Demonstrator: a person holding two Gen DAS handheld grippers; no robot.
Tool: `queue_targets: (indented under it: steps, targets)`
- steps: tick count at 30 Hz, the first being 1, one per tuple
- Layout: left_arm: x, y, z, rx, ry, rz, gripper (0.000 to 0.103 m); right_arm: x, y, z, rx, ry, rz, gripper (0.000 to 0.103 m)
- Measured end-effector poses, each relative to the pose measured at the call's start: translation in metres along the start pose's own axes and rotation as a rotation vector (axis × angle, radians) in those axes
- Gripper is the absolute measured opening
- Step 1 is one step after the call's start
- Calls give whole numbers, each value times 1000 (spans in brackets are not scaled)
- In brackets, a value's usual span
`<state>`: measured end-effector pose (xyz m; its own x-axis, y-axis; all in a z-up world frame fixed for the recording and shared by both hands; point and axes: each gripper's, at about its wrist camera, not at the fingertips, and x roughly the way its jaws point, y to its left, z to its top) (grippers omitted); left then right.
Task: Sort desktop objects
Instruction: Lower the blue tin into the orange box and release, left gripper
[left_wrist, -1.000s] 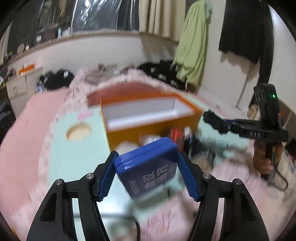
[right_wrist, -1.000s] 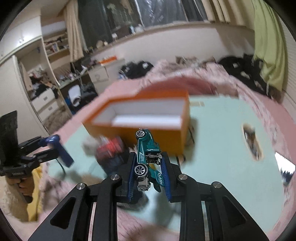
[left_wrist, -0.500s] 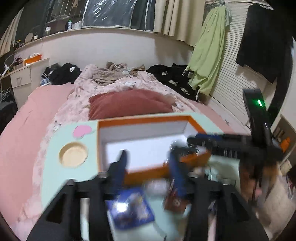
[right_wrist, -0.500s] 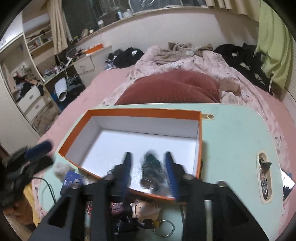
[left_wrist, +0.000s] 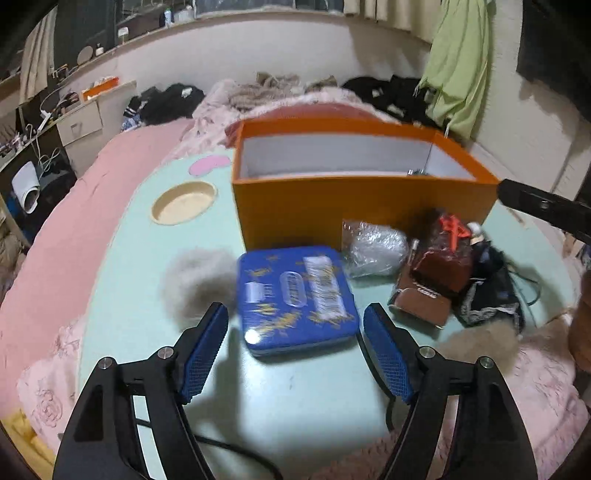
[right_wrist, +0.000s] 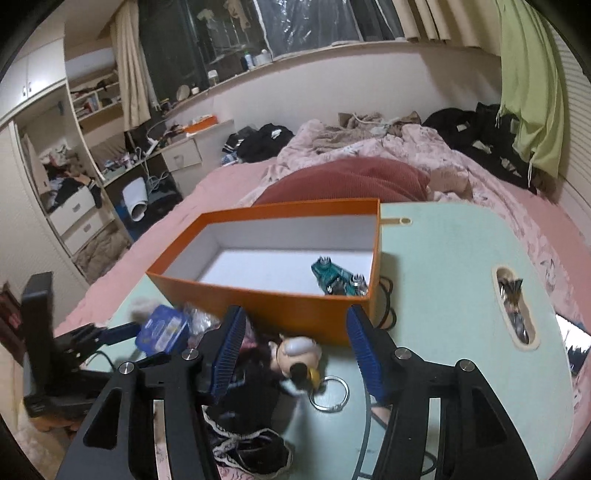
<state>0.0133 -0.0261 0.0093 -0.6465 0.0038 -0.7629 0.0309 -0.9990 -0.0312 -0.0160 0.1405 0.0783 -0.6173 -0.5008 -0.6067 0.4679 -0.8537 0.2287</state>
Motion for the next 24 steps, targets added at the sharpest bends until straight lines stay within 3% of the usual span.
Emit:
queue_targets:
  steps: [5, 10, 14, 18, 21, 24]
  targets:
    - [3, -3, -4, 15, 2, -13, 67, 3, -7, -8, 32, 15, -7, 57]
    - [-41, 9, -2, -42, -109, -116, 67, -8, -18, -21, 44, -7, -31, 57]
    - [-66, 5, 37, -41, -208, -149, 66, -1, -23, -32, 52, 34, -34, 57]
    - [-61, -9, 86, -12, -271, -139, 66, 3, -35, -37, 107, 53, -7, 57]
    - [-40, -14, 108, -16, -267, -133, 67, 4, -39, -39, 125, 54, 2, 57]
    - [-25, -14, 106, -25, -215, -114, 67, 6, -41, -42, 134, 71, 4, 57]
